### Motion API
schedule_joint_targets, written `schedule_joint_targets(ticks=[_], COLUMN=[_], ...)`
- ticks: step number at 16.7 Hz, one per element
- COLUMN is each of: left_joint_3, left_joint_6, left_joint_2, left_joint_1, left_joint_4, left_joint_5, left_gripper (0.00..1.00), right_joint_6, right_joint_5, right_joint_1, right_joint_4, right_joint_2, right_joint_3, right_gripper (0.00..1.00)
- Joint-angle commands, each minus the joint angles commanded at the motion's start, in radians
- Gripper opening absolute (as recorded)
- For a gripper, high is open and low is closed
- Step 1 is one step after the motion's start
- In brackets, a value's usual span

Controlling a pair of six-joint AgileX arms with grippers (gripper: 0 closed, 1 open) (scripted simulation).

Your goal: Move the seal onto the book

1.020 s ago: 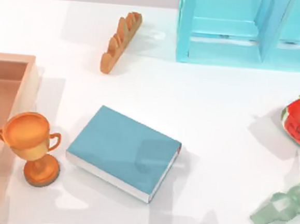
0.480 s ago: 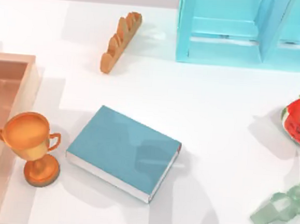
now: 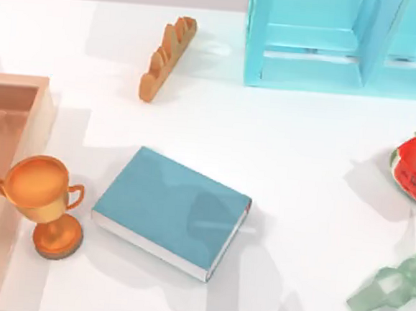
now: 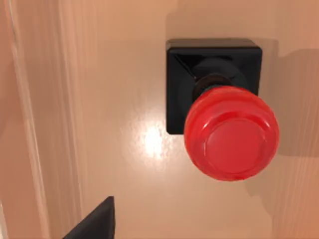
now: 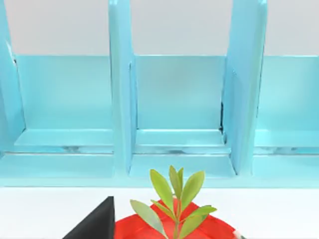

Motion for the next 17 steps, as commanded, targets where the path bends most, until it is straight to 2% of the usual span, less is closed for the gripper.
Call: schedule_joint_targets(ticks=[4,10,15,17], left_joint_3=[-0.068,-0.286,-0.314,-0.314], left_joint_6=[-0.001,0.005,0.006,0.006], left_joint_2=[0.014,0.061,0.067,0.067], left_joint_1=[0.004,0.009,0.01,0.01], left_joint_4=[0.072,0.349,0.379,0.379], left_joint_5=[0.0,0.0,0.0,0.0], left_gripper=[1.0,1.0,1.0,0.85], right_joint_6=[0.0,0.0,0.0,0.0], right_joint_5=[0.0,0.0,0.0,0.0], right_joint_1=[0.0,0.0,0.0,0.0], right_joint_4=[0.0,0.0,0.0,0.0], right_joint_2=[0.0,0.0,0.0,0.0], right_joint_3=[0.0,0.0,0.0,0.0], right_gripper=[1.0,1.0,1.0,1.0])
